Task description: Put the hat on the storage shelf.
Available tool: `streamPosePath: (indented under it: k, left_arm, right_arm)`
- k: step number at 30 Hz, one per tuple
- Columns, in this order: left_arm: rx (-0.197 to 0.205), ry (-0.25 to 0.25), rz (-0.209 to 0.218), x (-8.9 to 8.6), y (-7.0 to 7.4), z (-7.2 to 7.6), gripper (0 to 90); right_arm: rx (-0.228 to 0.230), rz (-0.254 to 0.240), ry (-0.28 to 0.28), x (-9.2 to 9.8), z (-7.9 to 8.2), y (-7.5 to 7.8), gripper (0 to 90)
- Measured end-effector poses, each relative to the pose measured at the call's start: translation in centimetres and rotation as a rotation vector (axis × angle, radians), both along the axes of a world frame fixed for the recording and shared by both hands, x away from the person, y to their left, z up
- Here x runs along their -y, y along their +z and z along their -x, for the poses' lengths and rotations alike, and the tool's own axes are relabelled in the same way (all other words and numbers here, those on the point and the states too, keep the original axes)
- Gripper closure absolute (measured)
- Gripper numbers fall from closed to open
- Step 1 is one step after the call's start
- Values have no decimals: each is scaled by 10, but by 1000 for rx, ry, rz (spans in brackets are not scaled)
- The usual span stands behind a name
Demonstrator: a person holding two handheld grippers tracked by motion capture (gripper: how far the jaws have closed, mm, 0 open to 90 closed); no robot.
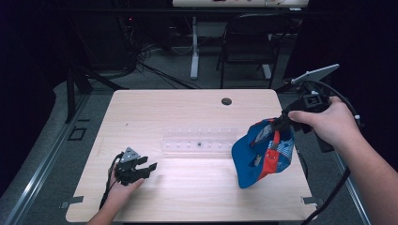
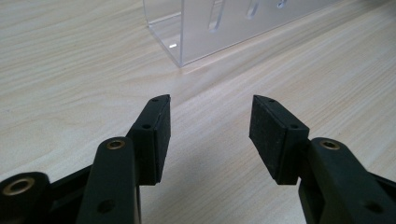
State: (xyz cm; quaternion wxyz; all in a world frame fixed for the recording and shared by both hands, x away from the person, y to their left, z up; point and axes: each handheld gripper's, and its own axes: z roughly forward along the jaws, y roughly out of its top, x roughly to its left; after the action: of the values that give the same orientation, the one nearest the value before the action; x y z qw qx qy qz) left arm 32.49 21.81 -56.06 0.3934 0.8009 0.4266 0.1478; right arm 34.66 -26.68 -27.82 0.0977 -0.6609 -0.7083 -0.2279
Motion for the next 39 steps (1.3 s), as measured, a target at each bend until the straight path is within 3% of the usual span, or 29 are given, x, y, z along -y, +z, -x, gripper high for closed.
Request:
streamPosePath:
  k: [8, 12, 20, 26, 31, 35, 39]
  left_arm:
    - [-5, 0, 2, -1, 1, 0, 491]
    - [2, 1, 3, 0, 0, 0, 491]
    - [0, 7, 9, 0, 0, 0, 491]
    - [2, 3, 6, 0, 0, 0, 491]
    - [1, 7, 11, 0, 0, 0, 491]
    - [-3, 2, 7, -1, 1, 0, 491]
    - [-2, -1, 5, -2, 1, 0, 492]
  right_arm:
    - [-8, -97, -17, -1, -5, 2, 781]
    - [-32, -148, -5, -1, -9, 3, 781]
    - [-36, -265, 7, -7, -18, 2, 782]
    - [-46, -304, 28, -14, -25, -5, 782]
    - [-38, -354, 33, -20, -28, -6, 782]
    - [-7, -413, 30, -25, -35, -4, 782]
    - [5, -427, 25, -28, -40, -2, 781]
